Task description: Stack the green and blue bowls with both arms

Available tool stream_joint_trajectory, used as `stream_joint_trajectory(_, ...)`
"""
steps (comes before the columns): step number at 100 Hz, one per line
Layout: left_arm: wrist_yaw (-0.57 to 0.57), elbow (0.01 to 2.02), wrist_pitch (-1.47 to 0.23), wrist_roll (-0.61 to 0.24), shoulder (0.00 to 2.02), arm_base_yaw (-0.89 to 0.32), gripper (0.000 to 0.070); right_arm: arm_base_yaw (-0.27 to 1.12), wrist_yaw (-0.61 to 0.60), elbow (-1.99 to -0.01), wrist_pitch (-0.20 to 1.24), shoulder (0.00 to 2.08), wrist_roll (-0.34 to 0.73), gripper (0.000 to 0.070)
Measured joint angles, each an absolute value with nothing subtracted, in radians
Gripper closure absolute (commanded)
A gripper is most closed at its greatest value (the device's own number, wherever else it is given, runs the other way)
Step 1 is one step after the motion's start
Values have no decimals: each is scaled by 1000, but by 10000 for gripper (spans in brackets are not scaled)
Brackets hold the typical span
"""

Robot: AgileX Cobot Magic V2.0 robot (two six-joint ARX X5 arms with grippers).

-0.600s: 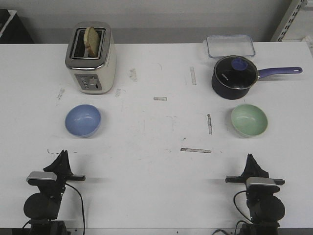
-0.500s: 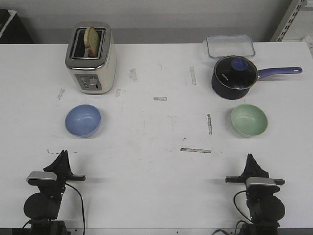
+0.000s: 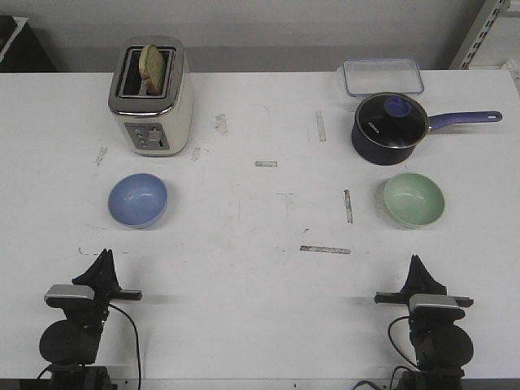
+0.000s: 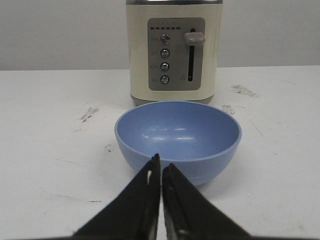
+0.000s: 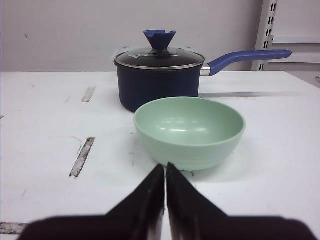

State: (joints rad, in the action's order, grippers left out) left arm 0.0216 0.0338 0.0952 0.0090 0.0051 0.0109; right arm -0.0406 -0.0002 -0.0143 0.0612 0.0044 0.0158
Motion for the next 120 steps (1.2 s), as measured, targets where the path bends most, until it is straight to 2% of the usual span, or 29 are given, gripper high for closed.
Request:
stream_joint_trajectory(36,22,34,67,9,5,11,699,-41,0,-14,44,4,16,700)
stream_joint_trajectory(44,22,34,67,9,5,11,699,-41,0,-14,-32,4,16,700)
stream_joint_trajectory(57,22,34,67,9,5,11,699,-41,0,-28,-252,4,16,700)
stream_joint_trajectory(64,22,34,67,9,5,11,699,-41,0,-97,-267,14,16,700)
stream_joint_trajectory(77,22,34,67,9,5,11,699,-41,0,-330,-136,86,16,700)
stream_joint_trajectory(92,22,34,67,9,5,11,699,-42,1,-662,146,313,16,696)
stream_joint_trajectory(97,22,34,67,9,5,11,699,-43,1,-760,236,400,16,663)
stream_joint_trajectory(112,22,34,67,9,5,11,699,-45,0,-1013,466,652,15,460)
stream_joint_trajectory(120,22,34,67,9,5,11,699,-58,-1,-1123,577,786,2,414)
